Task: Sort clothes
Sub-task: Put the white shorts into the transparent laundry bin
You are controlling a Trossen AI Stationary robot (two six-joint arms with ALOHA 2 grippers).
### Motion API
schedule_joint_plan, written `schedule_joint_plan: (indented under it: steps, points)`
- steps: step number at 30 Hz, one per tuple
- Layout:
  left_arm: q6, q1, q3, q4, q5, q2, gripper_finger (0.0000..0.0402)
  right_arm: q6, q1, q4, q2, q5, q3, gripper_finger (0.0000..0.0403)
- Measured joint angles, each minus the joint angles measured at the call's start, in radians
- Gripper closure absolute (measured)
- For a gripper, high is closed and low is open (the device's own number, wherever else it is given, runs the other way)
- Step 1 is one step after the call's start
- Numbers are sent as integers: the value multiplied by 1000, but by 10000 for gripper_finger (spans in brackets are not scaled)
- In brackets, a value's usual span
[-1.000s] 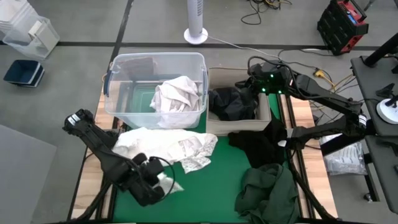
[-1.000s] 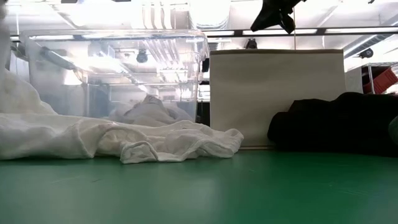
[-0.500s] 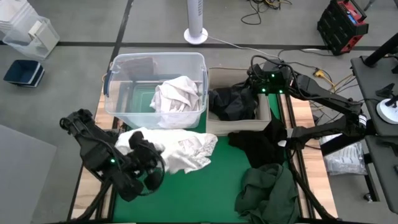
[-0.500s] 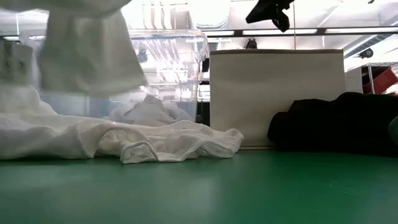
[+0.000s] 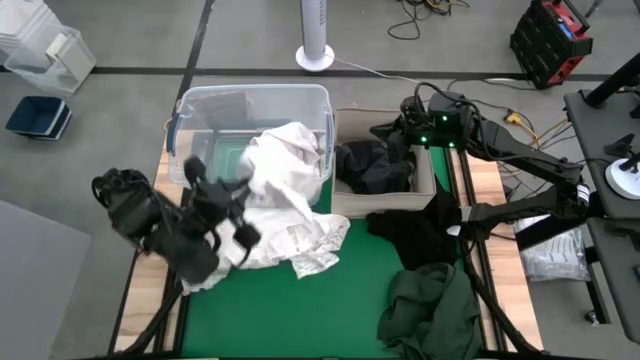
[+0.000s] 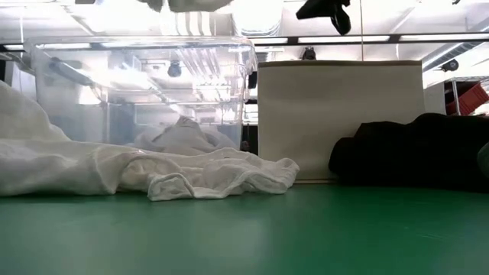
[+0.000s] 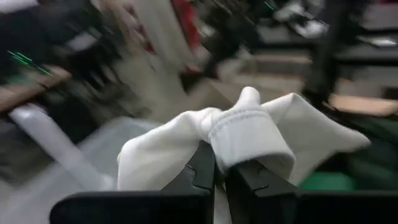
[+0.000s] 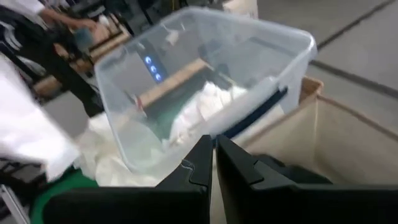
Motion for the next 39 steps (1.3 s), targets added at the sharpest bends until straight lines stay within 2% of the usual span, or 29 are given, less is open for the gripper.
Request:
schedule_joint_plan:
  steps: [4, 9, 11, 14, 16, 22, 27, 39]
  points:
    - [90, 81, 67, 0, -102, 0, 401, 17, 0, 24, 0, 0, 0, 390]
    - [55, 250, 129, -15, -107, 0, 401, 25, 0, 16, 0, 0, 0, 390]
    - [19, 329, 149, -53, -56, 0, 401, 26, 0, 16, 0, 0, 0, 390]
    - [-21, 450, 154, -89, 78, -1, 401, 26, 0, 10, 0, 0, 0, 390]
    - [3, 516, 142, -90, 150, -1, 401, 26, 0, 1, 0, 0, 0, 390]
    - [76, 672, 102, -87, 219, -3, 401, 16, 0, -49, 1, 3, 0, 390]
    - [105, 761, 56, -87, 348, -6, 401, 6, 0, -111, 1, 8, 0, 390]
    - [92, 878, -95, -87, 434, -15, 398, -2, 0, -144, 1, 10, 0, 390]
